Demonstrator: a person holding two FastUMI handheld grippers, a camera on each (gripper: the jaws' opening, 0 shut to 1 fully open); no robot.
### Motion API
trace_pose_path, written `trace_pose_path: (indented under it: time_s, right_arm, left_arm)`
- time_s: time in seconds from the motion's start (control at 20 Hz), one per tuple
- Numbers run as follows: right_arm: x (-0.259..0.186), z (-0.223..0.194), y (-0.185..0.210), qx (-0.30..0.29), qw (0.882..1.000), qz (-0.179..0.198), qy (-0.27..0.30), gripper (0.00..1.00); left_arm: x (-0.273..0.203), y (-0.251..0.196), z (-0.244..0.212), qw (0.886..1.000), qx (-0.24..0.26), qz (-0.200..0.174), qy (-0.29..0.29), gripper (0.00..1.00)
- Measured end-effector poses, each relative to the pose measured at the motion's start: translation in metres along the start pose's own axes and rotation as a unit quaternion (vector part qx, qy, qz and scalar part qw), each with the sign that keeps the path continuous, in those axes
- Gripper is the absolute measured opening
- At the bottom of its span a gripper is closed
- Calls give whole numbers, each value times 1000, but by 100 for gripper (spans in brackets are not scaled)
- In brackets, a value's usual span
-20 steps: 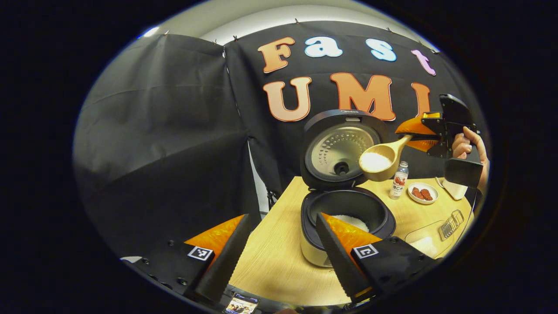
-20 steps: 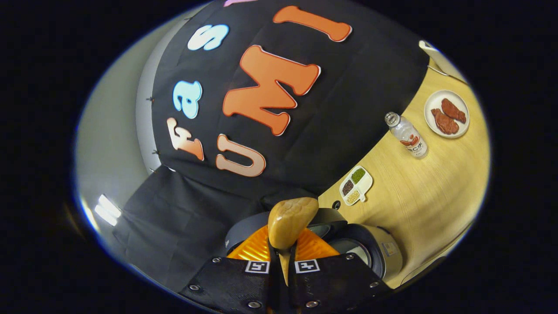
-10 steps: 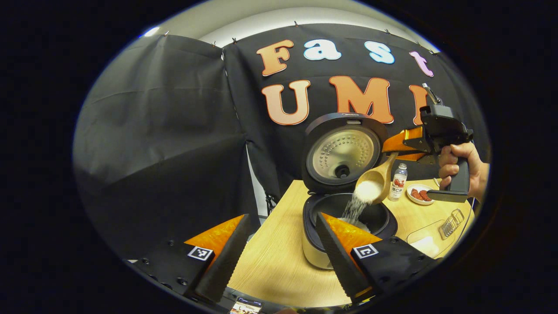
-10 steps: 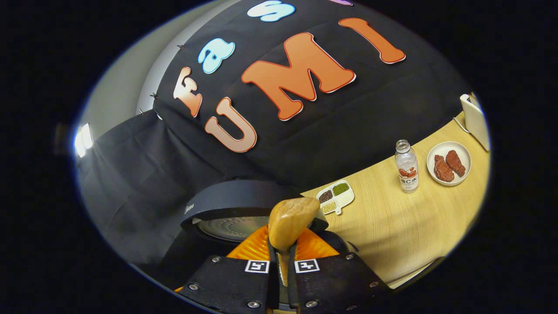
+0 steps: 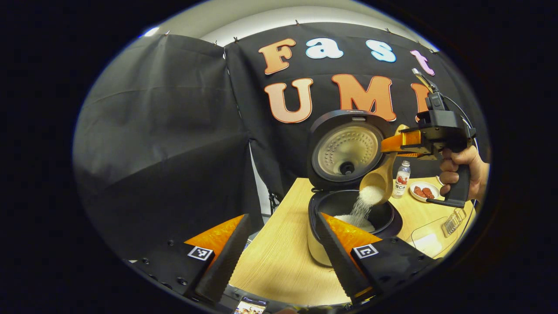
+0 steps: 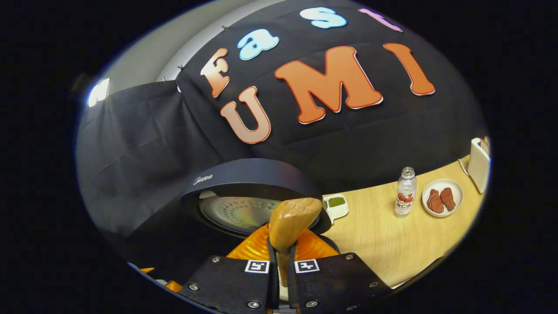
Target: Close the left gripper, press the button to open the rice cooker; take a wooden spoon from the chopstick holder with the right hand, scoop a spoonful of rice and pour it into the rice cooker, then put the wooden spoon back into the chopstick holder.
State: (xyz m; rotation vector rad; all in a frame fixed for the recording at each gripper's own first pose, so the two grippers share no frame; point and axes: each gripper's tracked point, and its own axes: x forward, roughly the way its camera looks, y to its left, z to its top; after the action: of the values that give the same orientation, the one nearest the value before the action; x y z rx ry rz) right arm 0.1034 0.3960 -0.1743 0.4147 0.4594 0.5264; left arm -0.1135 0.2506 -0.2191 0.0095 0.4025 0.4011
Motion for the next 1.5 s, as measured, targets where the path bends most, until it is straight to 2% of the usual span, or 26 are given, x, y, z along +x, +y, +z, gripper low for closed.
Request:
trace_pose_path:
  time_s: [0.15, 0.2, 0.25, 0.3, 0.4, 0.75, 0.8, 0.85, 0.9, 0.95, 1.05, 1.1, 1.2, 1.3, 1.5]
  right_arm:
    - [-3, 3, 12, -48, 999, 8, -11, 7]
    - [-4, 4, 17, -63, 998, 10, -15, 7]
    - [-6, 4, 21, -80, 997, 13, -18, 7]
    - [-6, 6, 25, -97, 995, 15, -21, 7]
    - [-8, 5, 35, -133, 991, 24, -26, 7]
    - [-13, -2, 55, -235, 970, 59, -35, 7]
    - [-12, -1, 59, -248, 966, 65, -36, 7]
    - [-14, 0, 61, -264, 961, 70, -37, 7]
    - [-15, -1, 64, -281, 956, 73, -38, 7]
    - [-17, -2, 66, -295, 952, 76, -39, 7]
    - [-23, -1, 61, -273, 958, 79, -42, 7]
    - [-25, 1, 53, -246, 965, 78, -40, 7]
    - [-32, 12, 31, -182, 981, 65, -35, 7]
    - [-49, 23, -3, -121, 991, 50, -34, 7]
    - [-90, 36, -79, -54, 998, -7, -39, 7]
  left_arm:
    - [-3, -1, 0, 1000, -3, -3, -2, 100]
    - [-3, -1, -1, 1000, -3, -3, -1, 94]
    - [-4, 0, -1, 1000, -2, -3, -2, 94]
    - [-4, 0, 0, 1000, -2, -3, -2, 100]
    - [-5, 1, 2, 1000, -2, -3, -4, 100]
    - [-9, 0, 3, 1000, 1, -2, -8, 100]
    - [-10, 1, 3, 1000, 1, 0, -8, 95]
    - [-11, 0, 1, 1000, 1, 1, -7, 94]
    - [-12, 1, 2, 1000, 1, 3, -7, 95]
    - [-12, 0, 2, 1000, 1, 3, -7, 100]
    - [-14, -5, 3, 1000, 3, 0, -10, 100]
    - [-15, -9, 4, 1000, 5, -2, -10, 94]
    - [-15, -18, 4, 1000, 5, -10, -10, 94]
    - [-15, -30, 4, 1000, 7, -20, -10, 94]
    - [-14, -58, 9, 999, 13, -41, -12, 94]
